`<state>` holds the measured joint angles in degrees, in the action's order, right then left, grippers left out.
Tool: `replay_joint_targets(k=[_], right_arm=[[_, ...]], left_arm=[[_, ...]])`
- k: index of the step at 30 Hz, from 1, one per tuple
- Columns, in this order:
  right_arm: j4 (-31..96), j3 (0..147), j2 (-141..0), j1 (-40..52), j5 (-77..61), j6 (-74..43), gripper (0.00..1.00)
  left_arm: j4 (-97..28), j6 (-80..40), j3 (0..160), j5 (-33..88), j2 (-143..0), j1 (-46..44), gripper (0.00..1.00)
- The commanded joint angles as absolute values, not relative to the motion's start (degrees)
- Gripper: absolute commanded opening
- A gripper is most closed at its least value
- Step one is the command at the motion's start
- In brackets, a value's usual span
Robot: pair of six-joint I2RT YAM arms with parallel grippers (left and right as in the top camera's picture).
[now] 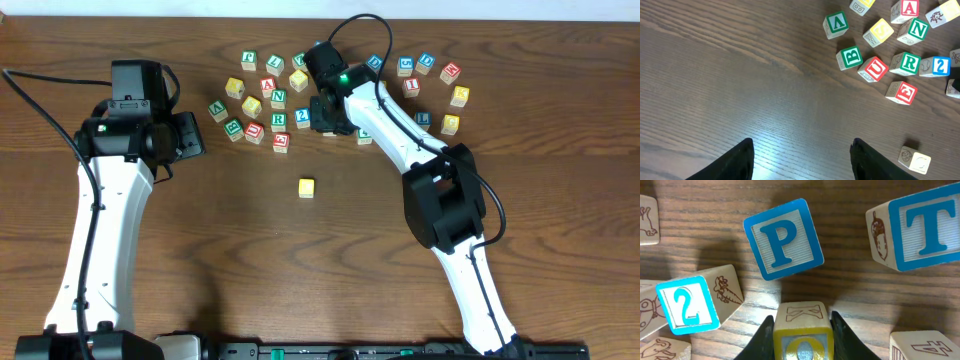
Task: Spell out CORL
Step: 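Move the right gripper to the yellow O block and grasp it, then place the O block right of the C block and release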
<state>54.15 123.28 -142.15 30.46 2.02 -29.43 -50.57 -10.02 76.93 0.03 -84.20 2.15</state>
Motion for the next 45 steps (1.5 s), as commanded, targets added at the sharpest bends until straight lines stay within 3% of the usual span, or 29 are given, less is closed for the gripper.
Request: replay_joint_targets(k=[1, 15, 27, 45], right_arm=[[55.66, 123.76, -140.99, 30.83, 2.66, -27.49, 0.17], [73.78, 121.86, -132.09, 33.30, -2.13, -25.91, 0.15], [66.08, 106.26, -132.18, 38.68, -2.07, -28.27, 0.16], [64.07, 105.34, -132.25, 38.79, -1.89, -30.48, 0.20]], left_arm=[[-50.50, -9.04, 77.87, -0.67, -83.11, 2.35, 0.61], [-50.26, -9.02, 77.87, -0.69, -83.11, 2.35, 0.61], [-50.28, -9.02, 77.84, -0.69, -83.88, 2.35, 0.61], [-50.28, -9.02, 77.84, -0.67, -85.73, 2.35, 0.61]])
